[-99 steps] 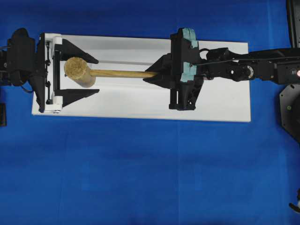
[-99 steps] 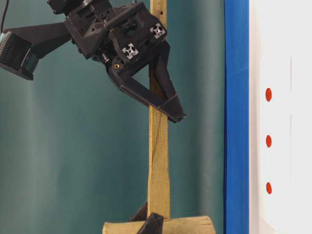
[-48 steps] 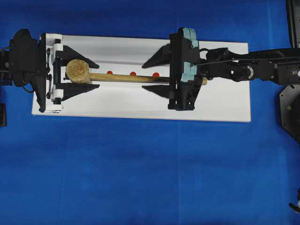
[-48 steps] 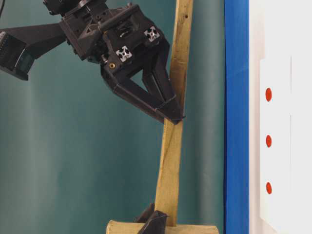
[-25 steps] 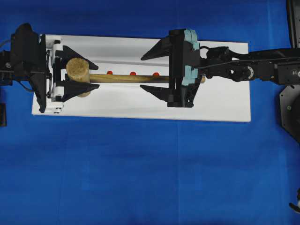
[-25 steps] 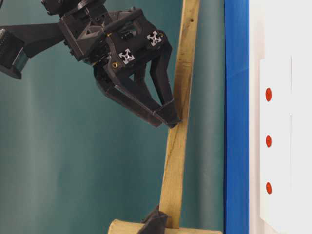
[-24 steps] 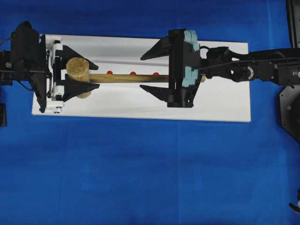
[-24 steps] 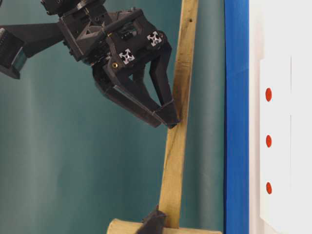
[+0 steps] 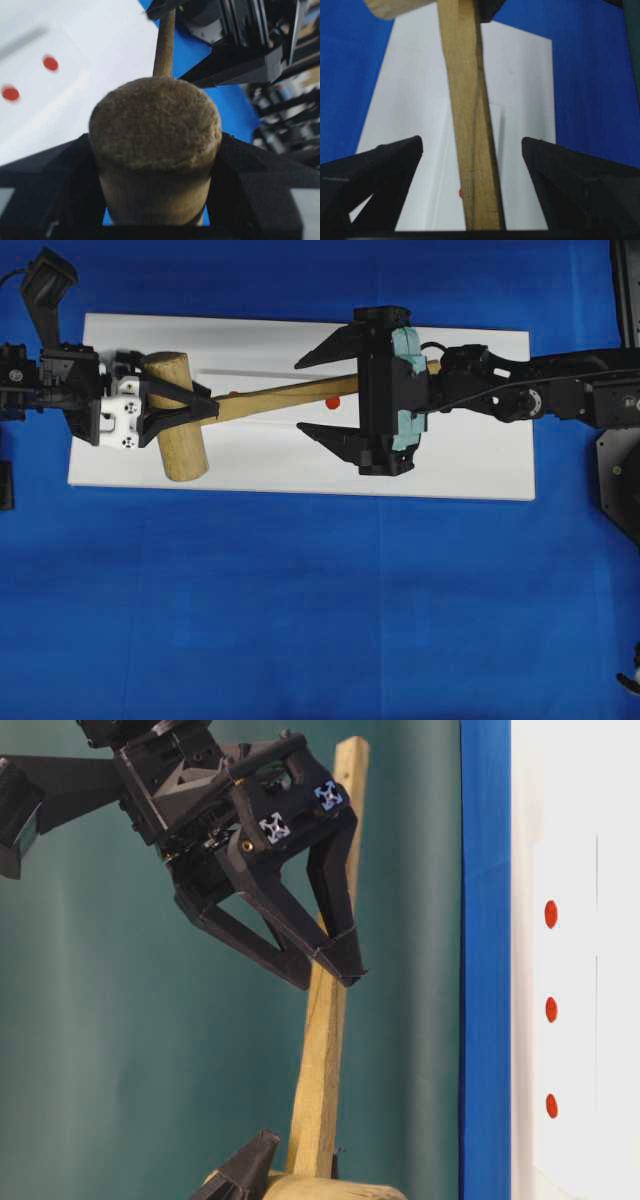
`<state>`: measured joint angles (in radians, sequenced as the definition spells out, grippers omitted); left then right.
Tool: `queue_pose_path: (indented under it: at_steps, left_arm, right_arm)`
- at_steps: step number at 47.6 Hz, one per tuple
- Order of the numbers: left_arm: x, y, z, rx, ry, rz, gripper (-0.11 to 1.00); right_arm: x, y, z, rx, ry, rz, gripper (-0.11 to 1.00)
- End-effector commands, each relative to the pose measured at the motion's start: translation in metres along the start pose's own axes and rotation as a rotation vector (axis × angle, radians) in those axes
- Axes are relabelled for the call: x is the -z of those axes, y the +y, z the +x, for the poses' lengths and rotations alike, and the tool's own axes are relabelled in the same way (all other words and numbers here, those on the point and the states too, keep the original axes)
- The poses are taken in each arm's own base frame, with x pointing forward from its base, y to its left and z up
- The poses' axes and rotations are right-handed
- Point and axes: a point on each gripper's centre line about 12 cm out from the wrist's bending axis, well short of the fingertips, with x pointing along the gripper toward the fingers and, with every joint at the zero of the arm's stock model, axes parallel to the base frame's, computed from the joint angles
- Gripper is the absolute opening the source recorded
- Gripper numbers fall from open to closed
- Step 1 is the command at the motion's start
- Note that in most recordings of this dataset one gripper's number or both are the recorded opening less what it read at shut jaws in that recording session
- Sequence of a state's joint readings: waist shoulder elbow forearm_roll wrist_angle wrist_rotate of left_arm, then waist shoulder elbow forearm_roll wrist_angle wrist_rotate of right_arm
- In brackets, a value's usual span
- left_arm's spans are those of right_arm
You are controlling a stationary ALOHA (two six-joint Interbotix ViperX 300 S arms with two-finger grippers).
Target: Hit the mark with a hammer.
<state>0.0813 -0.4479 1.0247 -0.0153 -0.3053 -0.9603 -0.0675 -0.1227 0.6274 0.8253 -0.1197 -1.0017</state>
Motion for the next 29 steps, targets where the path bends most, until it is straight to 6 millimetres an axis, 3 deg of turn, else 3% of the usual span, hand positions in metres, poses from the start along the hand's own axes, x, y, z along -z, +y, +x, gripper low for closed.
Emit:
queue_pose_path:
  at_steps: [1, 6, 29]
  left_arm:
    - [-0.008, -0.014, 0.0, 0.044, -0.022, -0.088, 0.44]
    - [-0.003, -0.014, 0.0, 0.04, -0.001, -0.162, 0.44]
    - [0.0, -0.017, 0.0, 0.034, 0.017, -0.181, 0.44]
  right_arm:
    - [-0.014, -0.003, -0.003, 0.014, -0.039, -0.007, 0.92]
    - [-0.013, -0.003, -0.001, 0.013, -0.036, -0.016, 0.92]
    - [0.002, 0.001, 0.016, 0.004, 0.013, -0.039, 0.91]
